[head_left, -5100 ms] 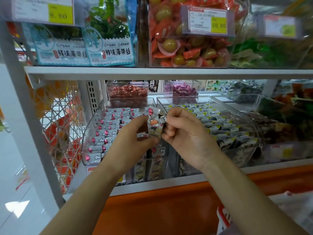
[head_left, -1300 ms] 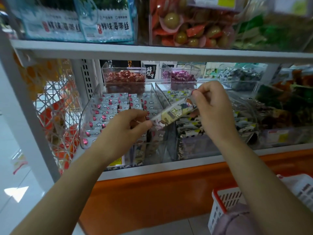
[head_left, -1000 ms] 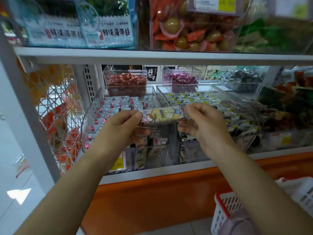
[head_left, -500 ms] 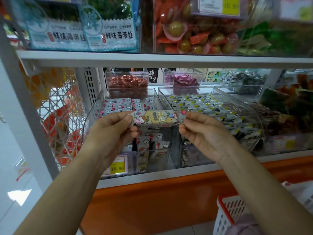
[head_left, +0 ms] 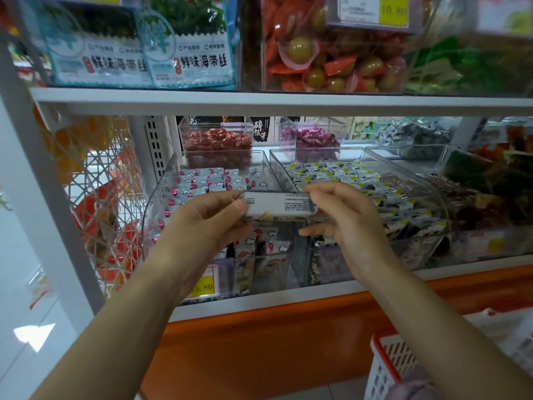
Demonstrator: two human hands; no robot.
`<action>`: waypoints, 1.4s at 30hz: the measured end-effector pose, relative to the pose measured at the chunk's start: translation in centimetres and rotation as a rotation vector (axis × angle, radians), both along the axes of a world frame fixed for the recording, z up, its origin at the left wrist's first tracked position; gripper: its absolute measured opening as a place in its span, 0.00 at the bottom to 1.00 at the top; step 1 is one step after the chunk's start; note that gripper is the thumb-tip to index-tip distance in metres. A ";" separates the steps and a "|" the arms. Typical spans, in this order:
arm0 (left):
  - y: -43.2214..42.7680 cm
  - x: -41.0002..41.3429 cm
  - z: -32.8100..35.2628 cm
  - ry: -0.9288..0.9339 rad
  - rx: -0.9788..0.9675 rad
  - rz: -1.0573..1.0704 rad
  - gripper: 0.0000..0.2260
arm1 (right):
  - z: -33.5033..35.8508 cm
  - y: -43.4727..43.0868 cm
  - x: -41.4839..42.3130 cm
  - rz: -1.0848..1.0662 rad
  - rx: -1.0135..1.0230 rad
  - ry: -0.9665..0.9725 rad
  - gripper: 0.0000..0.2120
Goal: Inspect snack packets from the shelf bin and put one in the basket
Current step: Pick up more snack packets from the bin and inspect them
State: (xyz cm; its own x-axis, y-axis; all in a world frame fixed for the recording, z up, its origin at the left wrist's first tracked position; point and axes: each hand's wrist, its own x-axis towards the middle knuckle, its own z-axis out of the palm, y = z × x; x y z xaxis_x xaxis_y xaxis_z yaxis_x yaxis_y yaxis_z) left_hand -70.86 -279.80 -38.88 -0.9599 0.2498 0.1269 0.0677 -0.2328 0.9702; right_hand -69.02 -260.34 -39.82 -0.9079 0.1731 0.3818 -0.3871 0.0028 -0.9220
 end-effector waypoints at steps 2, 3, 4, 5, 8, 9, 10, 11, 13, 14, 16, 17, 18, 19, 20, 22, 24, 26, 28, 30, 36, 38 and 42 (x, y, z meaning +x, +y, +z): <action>0.1 0.0 -0.1 0.022 -0.023 -0.001 0.12 | 0.0 -0.3 0.2 -0.008 0.097 0.025 0.07; 0.2 0.0 -0.1 0.036 -0.048 0.001 0.12 | 0.0 -0.4 0.2 -0.016 0.129 0.029 0.07; 0.3 0.0 -0.1 0.047 -0.072 0.001 0.13 | 0.0 -0.4 0.2 -0.019 0.139 0.029 0.07; 0.3 0.1 0.0 0.057 -0.091 0.000 0.13 | 0.0 -0.4 0.2 -0.016 0.130 0.023 0.08; 0.3 0.4 0.2 0.105 -0.141 0.001 0.16 | 0.1 -0.2 0.1 -0.009 0.038 -0.027 0.13; 0.4 0.6 0.3 0.144 -0.196 0.009 0.17 | 0.1 -0.1 0.1 -0.021 0.018 -0.040 0.14; 0.5 0.8 0.3 0.188 -0.264 0.014 0.17 | 0.1 0.0 0.1 -0.040 0.012 -0.046 0.13; 0.5 0.9 0.4 0.222 -0.326 0.017 0.16 | 0.1 0.0 0.1 -0.063 0.016 -0.045 0.12; 0.8 1.1 0.3 0.228 -0.391 0.028 0.13 | 0.1 -0.2 0.1 -0.115 0.050 -0.026 0.10; 0.9 1.1 0.3 0.201 -0.387 0.037 0.11 | 0.1 -0.2 0.2 -0.140 0.092 -0.009 0.10; 1.2 1.1 0.3 0.147 -0.357 0.062 0.06 | 0.1 -0.4 0.3 -0.174 0.224 0.041 0.09; 1.3 1.1 0.3 0.141 -0.352 0.085 0.04 | 0.1 -0.5 0.4 -0.178 0.274 0.062 0.08; 1.3 1.0 0.2 0.145 -0.349 0.106 0.02 | 0.1 -0.6 0.4 -0.173 0.297 0.074 0.08; 1.3 0.9 0.3 0.152 -0.346 0.124 0.02 | 0.0 -0.6 0.4 -0.163 0.306 0.080 0.08; 1.3 0.9 0.3 0.155 -0.339 0.136 0.03 | -0.1 -0.5 0.4 -0.155 0.316 0.085 0.07; 1.3 0.7 0.4 0.145 -0.308 0.165 0.07 | -0.1 -0.6 0.5 -0.142 0.341 0.107 0.07; 1.2 0.6 0.5 0.150 -0.283 0.218 0.08 | -0.1 -0.9 0.6 -0.129 0.342 0.125 0.09; 1.0 0.5 0.5 0.180 -0.286 0.252 0.09 | -0.1 -1.2 0.6 -0.125 0.329 0.118 0.10; 0.8 0.5 0.4 0.215 -0.307 0.268 0.09 | -0.1 -1.4 0.6 -0.107 0.299 0.097 0.10; 0.7 0.5 0.2 0.231 -0.315 0.265 0.09 | -0.2 -1.4 0.5 -0.090 0.250 0.079 0.10; 0.6 0.7 -0.1 0.353 -0.521 0.140 0.04 | -0.6 -0.9 0.0 -0.065 0.059 0.006 0.05; 0.6 0.6 -0.1 0.331 -0.445 0.186 0.04 | -0.6 -0.5 0.0 0.075 0.026 -0.037 0.11; 1.1 0.1 -0.3 0.231 -0.347 0.220 0.08 | -0.5 0.0 0.1 0.071 0.112 -0.022 0.16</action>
